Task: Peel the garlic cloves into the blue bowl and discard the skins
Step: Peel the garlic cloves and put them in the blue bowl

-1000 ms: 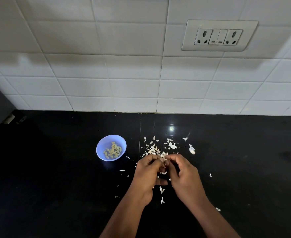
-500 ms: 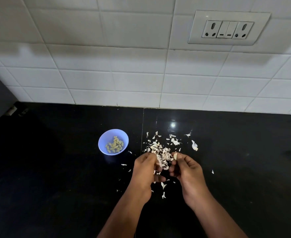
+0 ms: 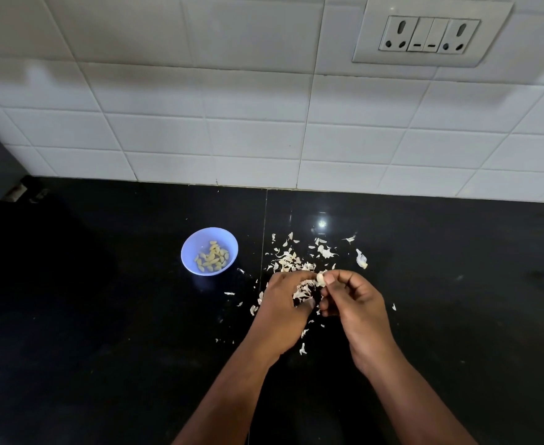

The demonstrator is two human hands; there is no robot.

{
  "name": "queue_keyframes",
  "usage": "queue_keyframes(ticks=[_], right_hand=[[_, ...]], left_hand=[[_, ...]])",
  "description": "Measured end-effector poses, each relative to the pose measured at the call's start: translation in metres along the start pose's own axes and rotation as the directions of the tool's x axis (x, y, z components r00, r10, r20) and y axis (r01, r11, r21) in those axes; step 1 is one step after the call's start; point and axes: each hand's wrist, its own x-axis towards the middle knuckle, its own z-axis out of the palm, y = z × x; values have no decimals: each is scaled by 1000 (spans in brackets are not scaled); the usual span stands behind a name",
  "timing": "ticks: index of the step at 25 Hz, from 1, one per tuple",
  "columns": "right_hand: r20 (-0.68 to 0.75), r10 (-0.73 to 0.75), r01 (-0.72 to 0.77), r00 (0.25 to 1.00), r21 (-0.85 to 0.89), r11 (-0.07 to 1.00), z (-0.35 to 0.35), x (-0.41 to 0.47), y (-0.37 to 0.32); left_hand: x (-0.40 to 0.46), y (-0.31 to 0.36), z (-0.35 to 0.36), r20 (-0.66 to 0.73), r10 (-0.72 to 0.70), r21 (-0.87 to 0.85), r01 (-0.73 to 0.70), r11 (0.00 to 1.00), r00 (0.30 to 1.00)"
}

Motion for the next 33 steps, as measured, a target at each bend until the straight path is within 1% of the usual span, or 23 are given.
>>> queue_keyframes(ticks=[1,3,6,7,8,10,11,12,14,15,16,17,19,20,23,24,26,29,30,31,33], right_hand=[[-2,-23,23,1000,-51,998,-1,0,-1],[22,-65,68,998,-179,981,-5,1,-2],[132,-118,161,984,-393,905,-13,3,-4],[157,-124,180,980,-420,890,-13,3,-4],[157,-112,165,981,-387,907,-12,2,-3],[109,-20,38,994,-173,984,-6,0,-1],[86,20,-14,996,-63,998,-5,0,-1],[70,36,-37,997,7,999,-4,0,-1],[72,35,-40,997,67,997,-5,0,0],[71,27,-33,997,76,997,-4,0,-1],[64,24,-29,998,78,997,-3,0,0],[59,34,-39,998,82,996,-3,-1,1],[75,69,-76,995,99,992,-1,-3,3],[99,85,-95,991,106,990,0,-4,5],[185,101,-115,978,71,991,2,-9,5],[179,91,-103,980,62,993,4,-11,6],[109,76,-85,991,81,993,7,-13,8],[26,99,-102,995,166,981,3,-11,9],[16,101,-102,995,170,980,0,-10,10],[13,98,-99,995,159,982,-2,-9,10],[37,73,-77,997,110,991,-6,-11,10]], left_hand=[[1,2,1,-39,0,-44,-2,999,999],[1,5,2,-83,-25,-191,9,982,996],[0,3,2,-84,-107,-351,70,934,991],[-2,2,3,-84,-129,-389,87,917,988],[-3,3,4,-82,-151,-434,101,895,985],[-3,6,7,-69,-183,-525,120,842,981],[-3,8,8,-54,-193,-565,129,815,980],[-5,11,10,-30,-207,-606,146,782,978],[-7,14,12,21,-246,-688,192,700,969],[-8,15,14,24,-256,-697,200,688,966],[-8,15,17,-3,-258,-670,190,717,966],[-9,15,19,-41,-252,-613,175,770,967],[-8,12,22,-114,-216,-465,140,874,970],[-7,9,23,-140,-194,-395,125,910,971],[-10,2,26,-198,-132,-192,93,977,971],[-11,2,28,-213,-122,-144,92,985,969],[-12,5,30,-260,-140,-139,107,984,955],[-10,5,22,-319,-263,-304,165,938,910],[-9,2,17,-315,-285,-308,187,933,905],[-10,0,13,-286,-288,-276,209,938,914],[-13,-6,8,-191,-273,-173,242,955,943]])
